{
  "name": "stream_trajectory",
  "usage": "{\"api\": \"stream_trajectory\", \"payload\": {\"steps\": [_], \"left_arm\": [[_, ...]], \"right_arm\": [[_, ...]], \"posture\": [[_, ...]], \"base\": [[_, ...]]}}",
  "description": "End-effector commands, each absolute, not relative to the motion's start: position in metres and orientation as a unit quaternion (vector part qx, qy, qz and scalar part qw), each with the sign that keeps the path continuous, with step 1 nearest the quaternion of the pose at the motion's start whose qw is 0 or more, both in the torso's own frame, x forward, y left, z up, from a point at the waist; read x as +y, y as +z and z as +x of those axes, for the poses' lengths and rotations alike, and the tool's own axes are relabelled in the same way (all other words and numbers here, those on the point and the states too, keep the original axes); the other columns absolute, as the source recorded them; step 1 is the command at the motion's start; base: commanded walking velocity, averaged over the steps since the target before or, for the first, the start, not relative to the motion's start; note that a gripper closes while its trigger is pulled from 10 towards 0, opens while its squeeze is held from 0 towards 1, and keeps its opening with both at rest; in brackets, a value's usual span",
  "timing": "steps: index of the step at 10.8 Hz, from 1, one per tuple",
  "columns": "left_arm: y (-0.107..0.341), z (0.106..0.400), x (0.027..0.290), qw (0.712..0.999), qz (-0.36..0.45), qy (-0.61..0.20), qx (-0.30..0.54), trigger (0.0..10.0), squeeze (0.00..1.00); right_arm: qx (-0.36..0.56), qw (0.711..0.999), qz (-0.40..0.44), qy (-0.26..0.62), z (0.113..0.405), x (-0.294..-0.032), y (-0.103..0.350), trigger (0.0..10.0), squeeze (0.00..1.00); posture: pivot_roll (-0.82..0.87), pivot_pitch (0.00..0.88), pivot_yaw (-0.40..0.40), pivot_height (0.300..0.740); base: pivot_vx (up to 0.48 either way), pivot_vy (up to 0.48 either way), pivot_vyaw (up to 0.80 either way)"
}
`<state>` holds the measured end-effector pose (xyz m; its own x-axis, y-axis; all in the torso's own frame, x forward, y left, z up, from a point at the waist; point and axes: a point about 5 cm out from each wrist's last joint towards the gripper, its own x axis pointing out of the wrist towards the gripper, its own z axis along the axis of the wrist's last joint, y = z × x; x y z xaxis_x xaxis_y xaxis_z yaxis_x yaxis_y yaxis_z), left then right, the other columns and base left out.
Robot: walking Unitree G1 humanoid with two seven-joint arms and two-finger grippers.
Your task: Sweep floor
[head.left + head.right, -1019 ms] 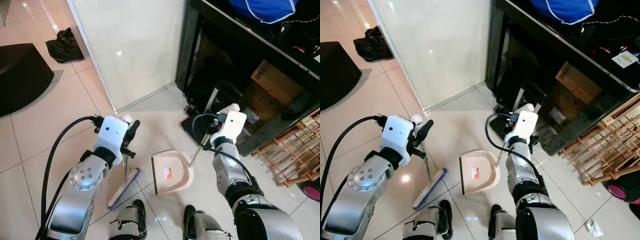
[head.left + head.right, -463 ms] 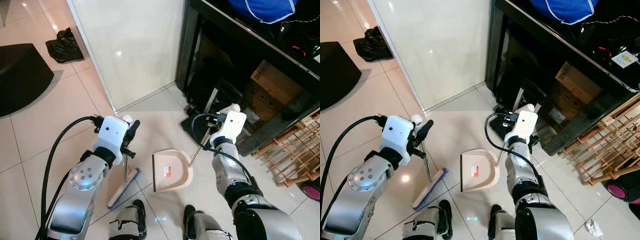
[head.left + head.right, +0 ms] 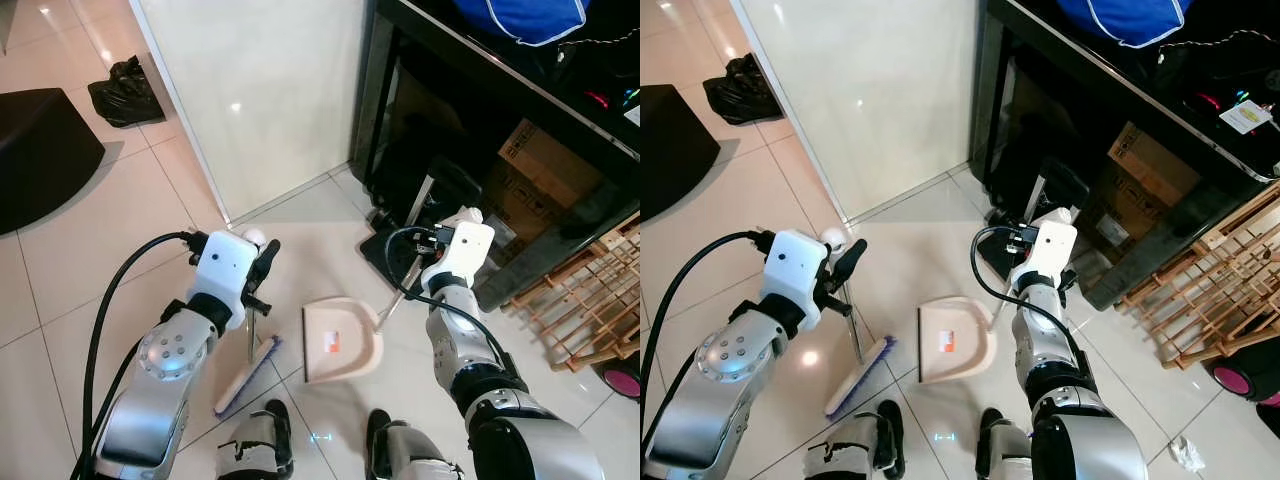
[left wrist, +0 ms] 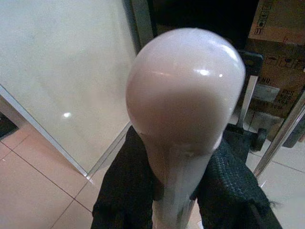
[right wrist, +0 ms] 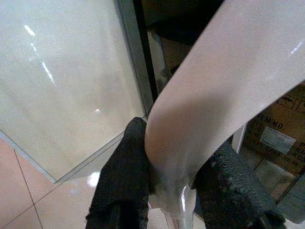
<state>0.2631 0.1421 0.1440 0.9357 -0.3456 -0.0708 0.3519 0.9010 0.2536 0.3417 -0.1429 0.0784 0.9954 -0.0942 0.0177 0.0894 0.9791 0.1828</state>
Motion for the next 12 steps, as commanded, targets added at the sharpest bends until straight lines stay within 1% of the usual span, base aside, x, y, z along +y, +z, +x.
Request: {"api": "stream_trajectory", "payload": {"steps": [1,3,4,7,8,9,10,11,12], "left_arm": [[0.146,0.264,0.141,0.974,0.140,-0.179,0.002,10.0,0.00],[0.148,0.274,0.142,0.979,0.129,-0.159,-0.002,10.0,0.00],[0.148,0.277,0.144,0.979,0.133,-0.155,-0.002,10.0,0.00],[0.145,0.285,0.146,0.979,0.137,-0.150,0.007,10.0,0.00],[0.147,0.289,0.147,0.978,0.150,-0.147,0.011,10.0,0.00],[0.152,0.293,0.148,0.981,0.144,-0.133,0.009,10.0,0.00],[0.156,0.296,0.147,0.980,0.148,-0.135,0.012,10.0,0.00],[0.153,0.292,0.143,0.974,0.157,-0.161,0.028,10.0,0.00],[0.149,0.289,0.142,0.970,0.167,-0.172,0.036,10.0,0.00]], "right_arm": [[-0.027,0.994,0.098,-0.042,0.342,-0.141,0.082,0.0,0.00],[-0.067,0.990,0.095,-0.076,0.341,-0.158,0.101,0.0,0.00],[-0.083,0.990,0.076,-0.084,0.333,-0.167,0.114,0.0,0.00],[-0.107,0.991,0.038,-0.071,0.317,-0.176,0.145,0.0,0.00],[-0.102,0.991,0.035,-0.079,0.309,-0.181,0.165,0.0,0.00],[-0.088,0.992,0.021,-0.083,0.305,-0.183,0.173,2.0,0.00],[-0.052,0.996,-0.005,-0.073,0.300,-0.182,0.176,10.0,0.00],[-0.018,0.997,-0.016,-0.077,0.293,-0.183,0.176,10.0,0.00],[-0.010,0.996,-0.014,-0.085,0.290,-0.184,0.177,10.0,0.00]], "posture": [[0.08,0.205,0.005,0.740],[0.04,0.166,-0.014,0.740],[0.02,0.143,-0.014,0.740],[-0.03,0.087,-0.018,0.740],[-0.05,0.068,-0.025,0.740],[-0.05,0.062,-0.030,0.740],[-0.05,0.062,-0.033,0.740],[-0.06,0.059,-0.037,0.740],[-0.06,0.061,-0.038,0.740]], "base": [[0.000,0.000,0.00],[0.000,0.000,0.00],[0.000,0.000,0.00],[0.000,0.000,0.00],[0.000,0.000,0.00],[0.000,0.000,0.00],[0.000,0.000,0.00],[0.000,0.000,0.00],[0.000,0.000,0.00]]}}
